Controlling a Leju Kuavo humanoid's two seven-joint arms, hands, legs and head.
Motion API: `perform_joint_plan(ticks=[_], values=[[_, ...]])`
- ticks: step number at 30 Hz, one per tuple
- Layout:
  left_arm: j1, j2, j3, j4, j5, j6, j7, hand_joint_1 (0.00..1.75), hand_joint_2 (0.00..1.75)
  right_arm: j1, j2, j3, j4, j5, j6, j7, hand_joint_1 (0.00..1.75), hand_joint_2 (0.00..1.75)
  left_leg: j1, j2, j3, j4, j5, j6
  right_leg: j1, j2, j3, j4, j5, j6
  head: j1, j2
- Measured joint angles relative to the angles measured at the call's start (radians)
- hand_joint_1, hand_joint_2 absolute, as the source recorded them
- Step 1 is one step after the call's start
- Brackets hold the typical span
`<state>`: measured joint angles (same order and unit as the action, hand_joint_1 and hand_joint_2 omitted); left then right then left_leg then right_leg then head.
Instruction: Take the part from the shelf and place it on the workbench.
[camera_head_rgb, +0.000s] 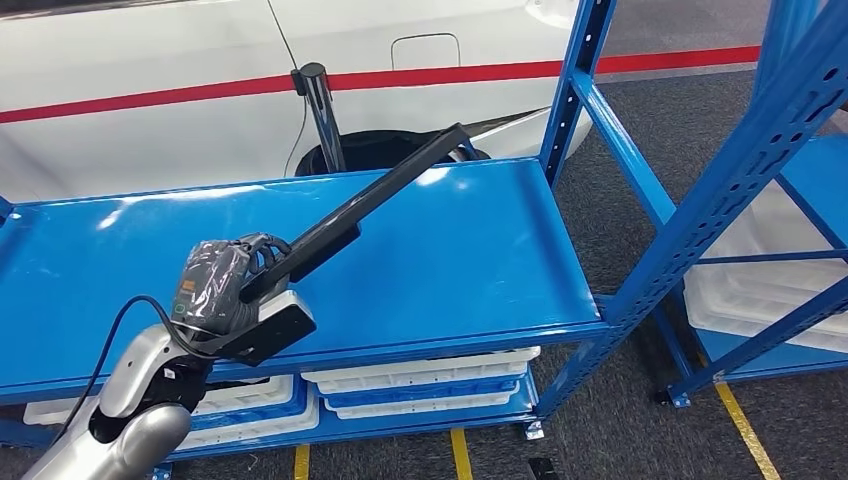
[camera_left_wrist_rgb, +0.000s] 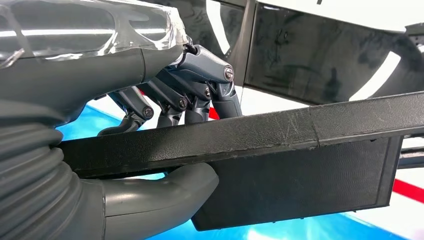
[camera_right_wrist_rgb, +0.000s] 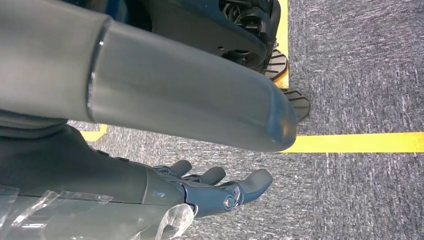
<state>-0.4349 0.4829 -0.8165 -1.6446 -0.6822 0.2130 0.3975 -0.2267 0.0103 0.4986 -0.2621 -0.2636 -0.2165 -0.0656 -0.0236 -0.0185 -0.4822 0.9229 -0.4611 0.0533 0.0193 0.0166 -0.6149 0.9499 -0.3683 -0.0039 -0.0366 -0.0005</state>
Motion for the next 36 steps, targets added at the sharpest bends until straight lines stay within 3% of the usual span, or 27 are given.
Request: perform_joint_plan(ticks=[8,11,13,15,16,17,18,20,21,23,25,27,30,31,32,33,34,36], values=[[0.010,-0.002,0.026,-0.033,-0.018,0.060,0.001,1.75,1.75,0.003,0.003,0.002,0.000,-0.003,-0.002,0.000,0.00,0.00,-0.004,0.000,-0.002,0.005,-0.001,0.005,-0.003,0.000,0.000,-0.001,0.004,0.006,0.000,0.000],[0.010,-0.002,0.050,-0.073,-0.027,0.080,0.003,1.75,1.75,0.004,0.002,0.003,0.000,-0.006,-0.004,-0.001,0.00,0.00,0.004,0.003,0.003,-0.010,0.016,0.013,-0.003,-0.001,-0.004,0.006,-0.003,0.017,0.001,0.000],[0.009,-0.003,0.059,-0.095,-0.030,0.081,0.004,1.75,1.75,0.004,0.002,0.003,0.000,-0.006,-0.006,-0.001,0.00,0.00,0.014,0.006,0.007,-0.022,0.028,0.017,-0.006,-0.002,-0.035,0.082,-0.056,0.030,0.002,0.000],[0.014,-0.004,0.062,-0.109,-0.031,0.080,0.008,1.75,1.75,0.006,0.002,0.004,0.000,-0.006,-0.006,-0.001,0.00,0.00,0.019,0.008,0.006,-0.023,0.030,0.017,-0.016,-0.003,-0.093,0.228,-0.127,0.046,0.003,0.000],[0.018,-0.004,0.062,-0.113,-0.033,0.080,0.011,1.75,1.75,0.007,0.002,0.004,0.000,-0.006,-0.006,-0.001,0.00,0.00,0.022,0.009,0.005,-0.023,0.030,0.016,-0.023,-0.004,-0.115,0.285,-0.145,0.053,0.003,0.000],[0.022,-0.005,0.062,-0.116,-0.035,0.080,0.013,1.75,1.75,0.008,0.002,0.005,0.000,-0.006,-0.006,0.000,0.00,0.00,0.026,0.009,0.005,-0.022,0.029,0.013,-0.030,-0.006,-0.119,0.303,-0.143,0.061,0.003,0.000],[0.025,-0.006,0.062,-0.118,-0.038,0.080,0.015,1.75,1.75,0.008,0.002,0.006,0.000,-0.006,-0.006,0.000,0.00,0.00,0.031,0.008,0.006,-0.021,0.028,0.009,-0.037,-0.008,-0.102,0.278,-0.122,0.069,0.003,0.000],[0.028,-0.008,0.064,-0.126,-0.041,0.082,0.017,1.75,1.75,0.008,0.003,0.010,0.000,-0.006,-0.005,0.000,0.00,0.00,0.041,0.007,0.004,-0.013,0.020,-0.007,-0.052,-0.011,-0.024,0.140,-0.064,0.088,0.003,0.000],[0.028,-0.009,0.066,-0.130,-0.043,0.082,0.017,1.75,1.75,0.007,0.004,0.012,0.000,-0.006,-0.005,0.000,0.00,0.00,0.043,0.007,0.000,-0.006,0.015,-0.016,-0.054,-0.009,0.009,0.080,-0.046,0.092,0.003,0.000],[0.028,-0.009,0.072,-0.138,-0.045,0.084,0.016,1.75,1.75,0.005,0.006,0.016,0.000,-0.006,-0.004,0.000,0.00,0.00,0.041,0.006,-0.008,0.006,0.009,-0.032,-0.055,-0.004,0.034,0.028,-0.045,0.083,0.004,0.000],[0.029,-0.010,0.078,-0.144,-0.047,0.085,0.016,1.75,1.75,0.003,0.006,0.018,0.000,-0.006,-0.004,0.000,0.00,0.00,0.041,0.006,-0.013,0.013,0.008,-0.040,-0.054,-0.001,0.026,0.029,-0.049,0.057,0.003,0.000],[0.031,-0.010,0.082,-0.148,-0.048,0.085,0.016,1.75,1.75,0.001,0.006,0.019,0.000,-0.006,-0.004,0.000,0.00,0.00,0.045,0.009,-0.030,0.054,-0.021,-0.047,-0.052,-0.002,0.022,0.029,-0.048,0.037,0.002,0.000],[0.034,-0.010,0.087,-0.152,-0.049,0.086,0.016,1.75,1.75,0.002,0.006,0.020,0.000,-0.006,-0.004,0.001,0.00,0.00,0.045,0.011,-0.114,0.245,-0.127,-0.052,-0.047,-0.005,0.013,0.028,-0.041,0.019,0.000,0.000],[0.036,-0.010,0.087,-0.153,-0.050,0.086,0.016,1.75,1.75,0.002,0.006,0.021,0.000,-0.006,-0.004,0.001,0.00,0.00,0.045,0.011,-0.139,0.302,-0.149,-0.052,-0.043,-0.005,0.008,0.028,-0.038,0.014,0.000,0.000],[0.038,-0.010,0.087,-0.153,-0.050,0.086,0.016,1.75,1.75,0.002,0.006,0.021,0.000,-0.006,-0.004,0.001,0.00,0.00,0.044,0.011,-0.148,0.328,-0.151,-0.050,-0.040,-0.006,0.004,0.028,-0.035,0.010,0.000,0.000],[0.039,-0.010,0.087,-0.153,-0.052,0.086,0.016,1.75,1.75,0.002,0.006,0.022,0.000,-0.006,-0.004,0.001,0.00,0.00,0.043,0.011,-0.139,0.314,-0.136,-0.045,-0.036,-0.006,0.000,0.028,-0.032,0.008,0.000,0.000],[0.040,-0.010,0.087,-0.154,-0.053,0.086,0.016,1.75,1.75,0.002,0.006,0.024,0.000,-0.006,-0.004,0.002,0.00,0.00,0.040,0.011,-0.110,0.262,-0.106,-0.037,-0.032,-0.007,-0.003,0.028,-0.028,0.006,0.000,0.000],[0.038,-0.010,0.089,-0.157,-0.058,0.086,0.015,1.75,1.75,0.002,0.007,0.027,0.000,-0.006,-0.004,0.002,0.00,0.00,0.028,0.014,-0.029,0.114,-0.050,-0.014,-0.025,-0.007,-0.008,0.028,-0.020,0.007,0.000,0.000]])
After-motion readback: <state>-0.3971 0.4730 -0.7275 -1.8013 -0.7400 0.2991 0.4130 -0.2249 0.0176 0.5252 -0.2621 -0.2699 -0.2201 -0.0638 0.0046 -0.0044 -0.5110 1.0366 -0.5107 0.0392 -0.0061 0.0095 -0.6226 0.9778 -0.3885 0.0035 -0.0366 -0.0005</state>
